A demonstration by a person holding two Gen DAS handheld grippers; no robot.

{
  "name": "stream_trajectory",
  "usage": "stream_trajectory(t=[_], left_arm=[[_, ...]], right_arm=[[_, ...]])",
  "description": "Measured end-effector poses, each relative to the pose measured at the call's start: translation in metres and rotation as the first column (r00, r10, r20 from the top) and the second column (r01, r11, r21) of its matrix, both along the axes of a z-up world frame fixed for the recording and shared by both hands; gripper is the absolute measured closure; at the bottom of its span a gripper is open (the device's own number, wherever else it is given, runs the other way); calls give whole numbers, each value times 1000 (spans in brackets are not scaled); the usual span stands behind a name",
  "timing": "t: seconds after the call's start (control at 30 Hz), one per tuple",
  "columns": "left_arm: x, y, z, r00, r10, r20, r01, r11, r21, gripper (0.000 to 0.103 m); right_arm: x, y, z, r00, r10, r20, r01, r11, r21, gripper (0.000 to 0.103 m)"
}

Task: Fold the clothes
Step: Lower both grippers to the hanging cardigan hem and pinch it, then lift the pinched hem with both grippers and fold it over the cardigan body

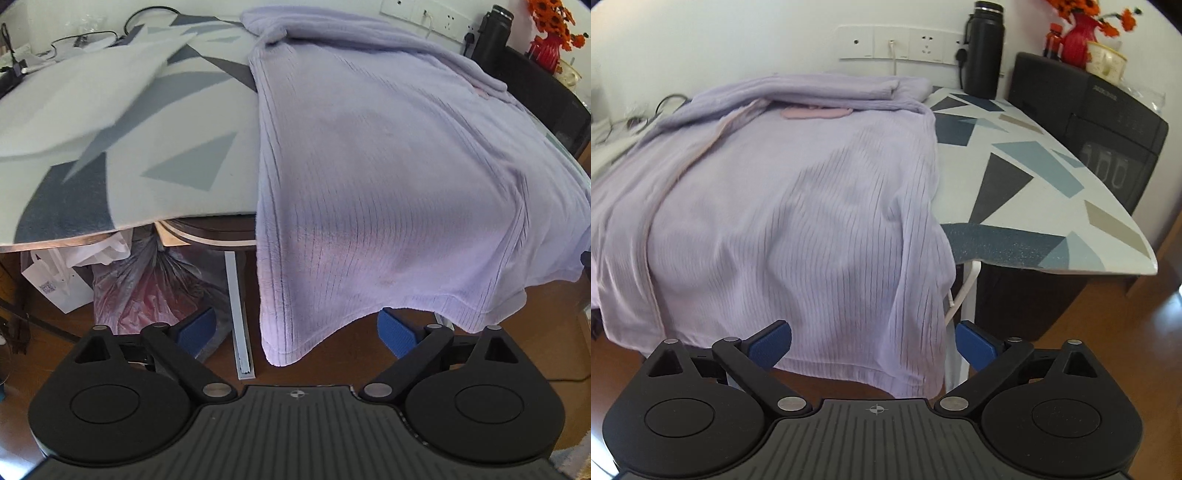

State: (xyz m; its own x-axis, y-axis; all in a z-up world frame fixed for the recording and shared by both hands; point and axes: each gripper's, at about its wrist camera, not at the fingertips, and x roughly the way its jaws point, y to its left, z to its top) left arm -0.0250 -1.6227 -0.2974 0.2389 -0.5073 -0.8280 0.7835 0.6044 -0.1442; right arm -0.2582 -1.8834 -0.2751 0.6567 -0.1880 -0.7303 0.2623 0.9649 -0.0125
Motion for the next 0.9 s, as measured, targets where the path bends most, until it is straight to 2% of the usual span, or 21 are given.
stream_trajectory(t=[0.13, 0.27, 0.33, 0.37, 0.4, 0.43, 0.47, 0.53, 0.57, 0.6, 0.83, 0.9], left_arm=[[1, -11, -5, 997, -74, -9, 73, 997, -17, 7], [5, -20, -16, 996, -83, -16, 83, 997, -2, 7], [6, -22, -16, 995, -91, -26, 91, 996, -17, 8], [7, -23, -16, 995, -95, -31, 95, 995, -25, 11], [8, -24, -14, 993, -109, -52, 106, 993, -52, 28], [8, -25, -13, 991, -118, -67, 115, 992, -50, 45], [8, -26, -12, 989, -127, -81, 124, 991, -48, 51], [5, -24, -8, 987, -142, -75, 140, 989, -37, 81], [3, -22, -6, 987, -145, -70, 143, 989, -33, 89], [1, -18, -2, 988, -135, -69, 133, 991, -31, 92], [-33, 19, 39, 997, -77, -18, 74, 992, -106, 95], [-39, 30, 51, 998, -47, -35, 41, 989, -144, 95]], right_arm=[[4, -4, -13, 998, 53, -41, -54, 998, -17, 11], [10, -10, -21, 996, 71, -57, -71, 997, 4, 11], [14, -13, -26, 994, 79, -69, -78, 997, 12, 11], [16, -15, -29, 994, 83, -76, -82, 996, 18, 15], [19, -16, -32, 992, 88, -92, -85, 996, 34, 33], [21, -17, -35, 990, 91, -107, -86, 995, 51, 46], [22, -18, -36, 989, 86, -120, -78, 995, 68, 64], [21, -20, -34, 989, 82, -125, -68, 992, 109, 77], [19, -21, -31, 989, 83, -120, -67, 989, 131, 91], [17, -21, -28, 989, 90, -120, -72, 986, 148, 95], [-21, -25, -1, 995, 96, -31, -88, 975, 204, 97], [-32, -28, 8, 995, 95, -2, -92, 974, 209, 97]])
